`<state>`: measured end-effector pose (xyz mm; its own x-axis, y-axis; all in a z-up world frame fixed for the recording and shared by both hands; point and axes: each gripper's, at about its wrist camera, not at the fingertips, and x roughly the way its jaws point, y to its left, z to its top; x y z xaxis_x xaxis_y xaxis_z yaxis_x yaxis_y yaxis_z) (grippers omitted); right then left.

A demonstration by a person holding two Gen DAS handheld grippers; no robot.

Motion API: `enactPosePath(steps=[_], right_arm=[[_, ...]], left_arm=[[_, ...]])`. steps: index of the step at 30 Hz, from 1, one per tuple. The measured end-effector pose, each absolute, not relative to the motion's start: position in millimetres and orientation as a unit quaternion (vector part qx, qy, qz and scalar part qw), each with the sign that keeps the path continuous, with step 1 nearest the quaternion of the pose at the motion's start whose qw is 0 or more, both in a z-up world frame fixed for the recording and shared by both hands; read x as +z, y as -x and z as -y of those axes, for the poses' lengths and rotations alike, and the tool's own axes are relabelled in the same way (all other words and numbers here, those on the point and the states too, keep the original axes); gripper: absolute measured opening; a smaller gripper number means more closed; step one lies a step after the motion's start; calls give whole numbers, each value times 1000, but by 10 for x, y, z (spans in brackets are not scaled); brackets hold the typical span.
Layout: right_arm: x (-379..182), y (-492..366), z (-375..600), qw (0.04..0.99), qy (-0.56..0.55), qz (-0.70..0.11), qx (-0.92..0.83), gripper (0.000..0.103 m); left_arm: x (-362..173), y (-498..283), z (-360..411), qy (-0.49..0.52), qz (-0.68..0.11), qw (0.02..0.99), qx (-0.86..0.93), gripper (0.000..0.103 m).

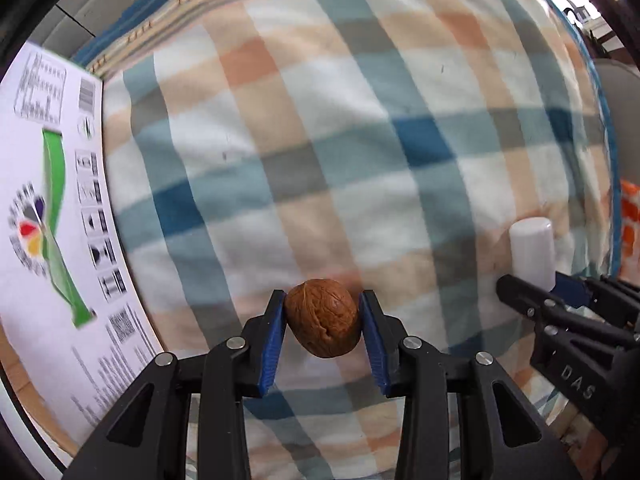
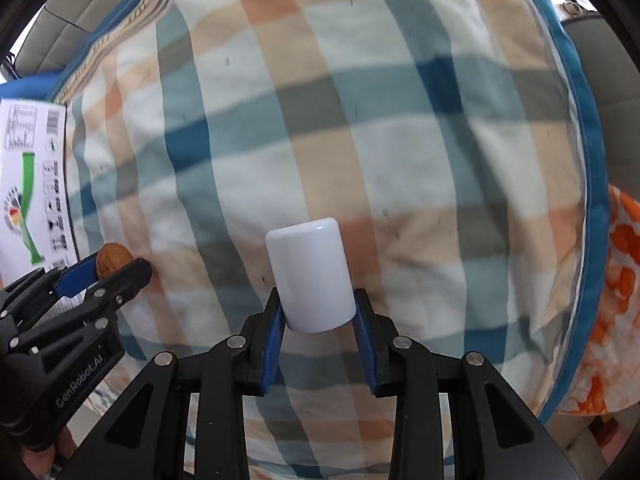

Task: Organize rigid objects
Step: 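Carry the walnut and white cylinder over the box and lower them inside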

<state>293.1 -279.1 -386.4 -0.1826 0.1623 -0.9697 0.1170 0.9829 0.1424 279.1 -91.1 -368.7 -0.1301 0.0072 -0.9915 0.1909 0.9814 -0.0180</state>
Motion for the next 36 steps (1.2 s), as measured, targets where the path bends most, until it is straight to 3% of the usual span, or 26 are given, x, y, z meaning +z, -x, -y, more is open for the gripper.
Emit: enactPosePath(steps=[12,17,26,36], right_arm=[[-3905,-3239,2532,635,-72,-769,6,36],[-3854,-2770,2436,639,-63,-766,7,35],[-3312,-2633,2176,674,-42,-738,21,35],[-2347,-2461,1831,726,-45,-683,74,35]], left_arm=[[-3779,-2720,964,-60,-752,654,-64,34],[-3734,-2676,903,-64,-745,661,-66,34],[-3071,-2643,832,-62,-693,715,-68,34],[-2008,-2485,324,-19,-618,783,-63,34]])
